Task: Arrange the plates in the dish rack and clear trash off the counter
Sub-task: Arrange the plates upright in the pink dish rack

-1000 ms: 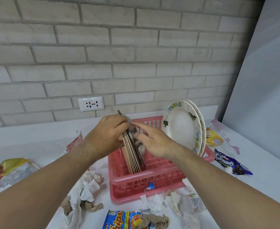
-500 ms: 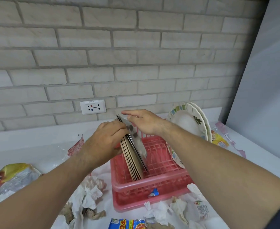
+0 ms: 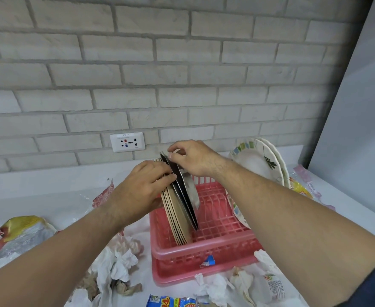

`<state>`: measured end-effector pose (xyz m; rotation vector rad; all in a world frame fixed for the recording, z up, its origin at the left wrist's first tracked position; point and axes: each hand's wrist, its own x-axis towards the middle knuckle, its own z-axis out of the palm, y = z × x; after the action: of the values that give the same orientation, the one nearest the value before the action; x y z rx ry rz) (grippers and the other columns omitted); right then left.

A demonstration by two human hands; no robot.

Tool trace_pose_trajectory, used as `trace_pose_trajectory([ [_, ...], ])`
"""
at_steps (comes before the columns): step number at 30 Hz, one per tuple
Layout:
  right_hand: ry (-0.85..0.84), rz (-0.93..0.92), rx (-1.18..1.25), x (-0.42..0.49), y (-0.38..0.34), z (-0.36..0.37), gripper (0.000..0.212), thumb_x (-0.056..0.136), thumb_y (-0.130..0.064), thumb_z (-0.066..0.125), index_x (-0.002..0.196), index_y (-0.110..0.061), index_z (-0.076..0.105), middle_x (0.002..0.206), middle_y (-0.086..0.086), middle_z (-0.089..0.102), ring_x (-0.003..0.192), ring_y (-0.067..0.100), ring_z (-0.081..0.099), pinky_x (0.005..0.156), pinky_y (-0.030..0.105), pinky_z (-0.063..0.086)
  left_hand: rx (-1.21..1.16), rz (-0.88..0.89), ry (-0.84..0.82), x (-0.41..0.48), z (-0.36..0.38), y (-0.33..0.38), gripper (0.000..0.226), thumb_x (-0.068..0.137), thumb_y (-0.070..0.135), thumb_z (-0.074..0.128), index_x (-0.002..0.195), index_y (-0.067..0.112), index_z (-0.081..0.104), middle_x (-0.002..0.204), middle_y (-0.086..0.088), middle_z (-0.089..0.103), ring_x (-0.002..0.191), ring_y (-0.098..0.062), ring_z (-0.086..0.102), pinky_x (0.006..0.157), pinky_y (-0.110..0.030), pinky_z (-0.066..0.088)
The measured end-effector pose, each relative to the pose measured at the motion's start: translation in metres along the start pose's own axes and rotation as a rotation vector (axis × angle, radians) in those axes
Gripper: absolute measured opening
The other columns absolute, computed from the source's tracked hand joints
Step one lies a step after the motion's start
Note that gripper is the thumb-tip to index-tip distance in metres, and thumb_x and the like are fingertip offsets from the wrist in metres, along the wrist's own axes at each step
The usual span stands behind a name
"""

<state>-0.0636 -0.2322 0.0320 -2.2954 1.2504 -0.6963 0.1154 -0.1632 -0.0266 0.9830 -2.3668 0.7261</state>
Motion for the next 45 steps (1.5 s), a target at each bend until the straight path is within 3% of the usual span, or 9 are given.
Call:
trace_pose_trajectory([
  [6, 0.032, 0.081, -0.116, 0.0, -0.008, -0.007, 0.034, 0.092, -0.029, 0.056, 0.125, -0.024, 0.059, 0.119, 0.002, 0.063, 0.087, 0.015, 0.063, 0.075, 0.031, 0.056, 0.03, -0.016, -0.078, 0.001, -0.003, 0.001, 0.075, 0.053, 0.018, 0.09, 0.117, 0.015, 0.05, 0.123, -0.01, 0.062, 0.12, -0.031, 0.054, 0.103, -0.05, 0.041],
  [10, 0.032, 0.157, -0.251, -0.005, -0.014, -0.012, 0.039, 0.096, -0.026, 0.05, 0.134, -0.017, 0.048, 0.12, 0.006, 0.057, 0.091, 0.02, 0.06, 0.075, 0.033, 0.054, 0.045, 0.022, -0.061, 0.0, -0.005, -0.002, 0.06, 0.066, 0.015, 0.083, 0.119, 0.01, 0.056, 0.119, -0.012, 0.061, 0.118, -0.03, 0.053, 0.103, -0.05, 0.042],
  [15, -0.066, 0.3, -0.316, -0.012, -0.021, -0.004, 0.025, 0.091, -0.011, 0.054, 0.115, -0.009, 0.059, 0.101, 0.011, 0.063, 0.081, 0.025, 0.067, 0.071, 0.04, 0.061, 0.092, 0.088, -0.007, -0.005, -0.001, 0.001, 0.044, 0.069, 0.003, 0.079, 0.11, 0.011, 0.064, 0.111, -0.012, 0.06, 0.115, -0.031, 0.049, 0.1, -0.054, 0.042],
  [20, -0.039, 0.327, -0.363, -0.026, -0.032, -0.014, 0.032, 0.092, -0.004, 0.051, 0.124, -0.006, 0.056, 0.101, 0.012, 0.064, 0.083, 0.027, 0.068, 0.073, 0.042, 0.061, 0.132, 0.163, 0.004, -0.001, -0.002, 0.01, 0.035, 0.073, 0.004, 0.062, 0.106, 0.015, 0.061, 0.117, -0.013, 0.059, 0.122, -0.035, 0.043, 0.102, -0.055, 0.038],
  [26, 0.173, 0.336, -0.411, -0.044, -0.025, -0.074, 0.023, 0.094, -0.008, 0.046, 0.114, -0.009, 0.056, 0.09, 0.007, 0.057, 0.072, 0.025, 0.064, 0.067, 0.039, 0.061, 0.155, 0.186, -0.024, 0.002, -0.002, 0.01, 0.039, 0.075, 0.004, 0.062, 0.111, 0.017, 0.062, 0.112, -0.002, 0.065, 0.112, -0.028, 0.056, 0.105, -0.052, 0.036],
  [34, 0.256, 0.395, -0.559, -0.074, 0.034, -0.071, 0.023, 0.093, -0.013, 0.049, 0.116, -0.01, 0.054, 0.101, 0.007, 0.061, 0.088, 0.023, 0.054, 0.069, 0.031, 0.044, 0.141, 0.196, -0.041, 0.01, 0.001, 0.012, 0.045, 0.068, 0.001, 0.072, 0.111, 0.015, 0.066, 0.113, -0.006, 0.064, 0.11, -0.027, 0.057, 0.105, -0.051, 0.033],
  [37, 0.271, 0.386, -0.582, -0.076, 0.042, -0.064, 0.022, 0.093, -0.013, 0.052, 0.115, -0.011, 0.055, 0.087, -0.002, 0.054, 0.074, 0.019, 0.049, 0.06, 0.024, 0.04, 0.149, 0.171, -0.066, 0.012, 0.002, 0.014, 0.046, 0.065, -0.001, 0.075, 0.107, 0.013, 0.067, 0.115, -0.012, 0.061, 0.113, -0.029, 0.055, 0.105, -0.053, 0.034],
  [40, 0.208, 0.44, -0.514, -0.081, 0.045, -0.055, 0.03, 0.095, -0.008, 0.052, 0.125, -0.012, 0.049, 0.076, -0.004, 0.044, 0.057, 0.011, 0.043, 0.044, 0.023, 0.03, 0.148, 0.134, -0.091, 0.012, 0.001, 0.015, 0.048, 0.061, -0.004, 0.077, 0.105, 0.013, 0.068, 0.12, -0.017, 0.059, 0.12, -0.035, 0.05, 0.104, -0.055, 0.037],
  [45, 0.189, 0.423, -0.441, -0.089, 0.05, -0.048, 0.064, 0.084, 0.01, 0.056, 0.138, -0.018, 0.036, 0.099, 0.005, 0.054, 0.069, 0.015, 0.056, 0.05, 0.026, 0.044, 0.175, 0.143, -0.101, 0.015, -0.006, 0.02, 0.045, 0.062, -0.001, 0.08, 0.103, 0.015, 0.068, 0.118, -0.015, 0.06, 0.117, -0.036, 0.052, 0.094, -0.055, 0.044],
])
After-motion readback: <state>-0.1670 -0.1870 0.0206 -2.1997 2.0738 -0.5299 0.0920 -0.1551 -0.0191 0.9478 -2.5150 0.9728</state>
